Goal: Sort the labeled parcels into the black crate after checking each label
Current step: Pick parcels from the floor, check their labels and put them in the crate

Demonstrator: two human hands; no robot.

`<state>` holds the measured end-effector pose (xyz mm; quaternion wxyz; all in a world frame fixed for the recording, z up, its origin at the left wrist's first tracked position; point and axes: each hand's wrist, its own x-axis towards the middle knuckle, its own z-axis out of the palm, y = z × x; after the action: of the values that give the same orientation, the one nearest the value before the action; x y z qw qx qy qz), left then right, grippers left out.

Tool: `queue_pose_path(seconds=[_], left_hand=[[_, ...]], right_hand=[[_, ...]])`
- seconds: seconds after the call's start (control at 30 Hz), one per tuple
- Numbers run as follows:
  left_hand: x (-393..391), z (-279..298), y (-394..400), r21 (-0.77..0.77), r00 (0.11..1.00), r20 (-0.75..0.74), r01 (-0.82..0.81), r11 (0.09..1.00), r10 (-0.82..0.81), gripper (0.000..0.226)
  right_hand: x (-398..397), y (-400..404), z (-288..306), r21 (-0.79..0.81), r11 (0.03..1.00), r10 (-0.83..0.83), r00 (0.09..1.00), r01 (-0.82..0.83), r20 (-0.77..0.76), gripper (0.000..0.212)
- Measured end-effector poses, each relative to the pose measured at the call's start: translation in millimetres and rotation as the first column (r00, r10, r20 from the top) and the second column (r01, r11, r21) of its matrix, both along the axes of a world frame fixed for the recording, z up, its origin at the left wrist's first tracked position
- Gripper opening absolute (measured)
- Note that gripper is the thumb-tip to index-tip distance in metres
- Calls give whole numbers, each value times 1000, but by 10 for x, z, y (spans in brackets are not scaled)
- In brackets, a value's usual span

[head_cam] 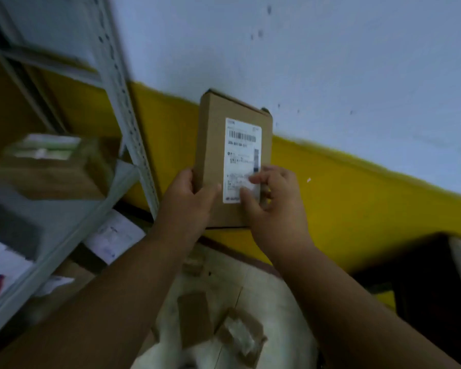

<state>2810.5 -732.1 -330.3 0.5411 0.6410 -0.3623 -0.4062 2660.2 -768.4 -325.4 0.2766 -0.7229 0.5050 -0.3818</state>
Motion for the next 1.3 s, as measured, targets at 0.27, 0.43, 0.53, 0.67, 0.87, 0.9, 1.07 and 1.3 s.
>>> queue_pose_path(seconds=[0.27, 0.43, 0.53, 0.67, 0.87, 0.9, 1.07, 1.3], left_hand=[[533, 793, 537, -142, 999, -50, -18, 990, 11, 33], [714, 1005, 1053, -174, 983, 35, -172, 970, 180, 9], [734, 1067, 1511, -149, 926, 70, -357, 922, 370, 8], [559, 1101, 2182, -171, 847, 83, -507, 845, 525, 10], [-163, 951, 3268, -129, 691, 53, -712, 691, 721, 20], [-300, 937, 3446, -116, 649, 57, -751, 650, 759, 21], [-769, 926, 4437, -110, 342, 165, -926, 362, 925, 35], [-1613, 645, 6058, -152, 8, 153, -988, 31, 988, 36]], right_hand=[[443, 279, 925, 235, 962, 46, 929, -141, 367, 55], [853, 577, 1102, 107, 969, 157, 887, -224, 435, 46], [1018, 866, 1146, 66, 939, 281, 862, -338, 421, 46], [1078, 1336, 1219, -5, 884, 437, 824, -467, 360, 47], [730, 2172, 1073, 5, 710, 658, 666, -704, 351, 37], [666, 2327, 1035, 26, 667, 694, 634, -744, 341, 38], [504, 3335, 891, 111, 499, 801, 506, -860, 321, 40], [113, 4997, 782, 178, 229, 924, 271, -957, 270, 43]])
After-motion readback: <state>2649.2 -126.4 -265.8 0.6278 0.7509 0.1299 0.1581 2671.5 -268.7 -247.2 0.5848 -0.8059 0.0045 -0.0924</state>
